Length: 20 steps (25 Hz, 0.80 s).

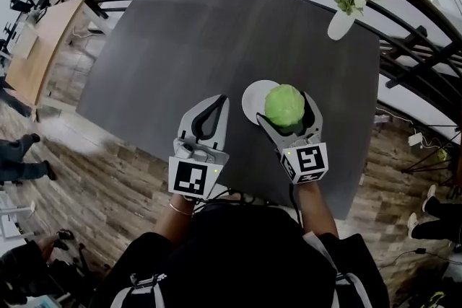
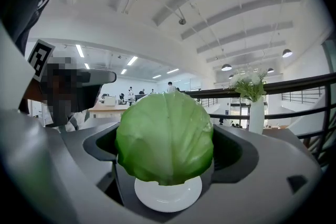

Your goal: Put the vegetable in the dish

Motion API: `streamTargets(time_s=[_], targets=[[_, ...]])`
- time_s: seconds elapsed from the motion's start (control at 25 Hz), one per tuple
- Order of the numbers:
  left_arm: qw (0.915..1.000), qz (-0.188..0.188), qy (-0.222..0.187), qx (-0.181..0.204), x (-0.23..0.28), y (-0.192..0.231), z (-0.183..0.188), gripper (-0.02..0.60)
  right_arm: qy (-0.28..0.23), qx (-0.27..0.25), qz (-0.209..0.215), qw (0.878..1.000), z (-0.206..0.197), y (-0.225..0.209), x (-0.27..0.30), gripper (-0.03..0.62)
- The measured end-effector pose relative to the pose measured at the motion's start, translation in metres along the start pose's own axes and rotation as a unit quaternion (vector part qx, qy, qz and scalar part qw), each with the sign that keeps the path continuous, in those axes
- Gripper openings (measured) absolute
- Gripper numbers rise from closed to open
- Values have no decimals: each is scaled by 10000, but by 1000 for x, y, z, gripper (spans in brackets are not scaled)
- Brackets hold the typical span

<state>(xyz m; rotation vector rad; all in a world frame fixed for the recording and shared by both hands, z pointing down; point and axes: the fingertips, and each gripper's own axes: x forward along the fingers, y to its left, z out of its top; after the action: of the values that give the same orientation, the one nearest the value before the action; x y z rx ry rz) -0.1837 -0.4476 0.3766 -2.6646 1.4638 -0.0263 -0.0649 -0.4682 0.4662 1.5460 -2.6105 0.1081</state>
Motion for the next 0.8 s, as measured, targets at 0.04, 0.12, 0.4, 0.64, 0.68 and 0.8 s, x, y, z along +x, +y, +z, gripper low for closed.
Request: streamTargets(time_s=[0.04,0.12,0.4,0.64,0.68,0.8], targets=[[10000,3,9,14,1,1,-1,0,44,-6,-6,10000,-4,-1,2,525],[10000,-7,20,27,4,1,-3,0,107,50,-7,9999,-11,-2,7,525],[10000,-5,88,19,6,6,-7,0,392,159,-39,9991,-38,-5,21,525],[9999,0,147,48,7,12,-12,0,618,211,-81,9978,-59,-10,32,525],[9999,-2,152,58,8,13,-12,0,652,221,-89,9976,-63,-10,34,525],[9998,9,179,55,8,16,-15,0,707,288,-87,9970,-72,-11,39,525]])
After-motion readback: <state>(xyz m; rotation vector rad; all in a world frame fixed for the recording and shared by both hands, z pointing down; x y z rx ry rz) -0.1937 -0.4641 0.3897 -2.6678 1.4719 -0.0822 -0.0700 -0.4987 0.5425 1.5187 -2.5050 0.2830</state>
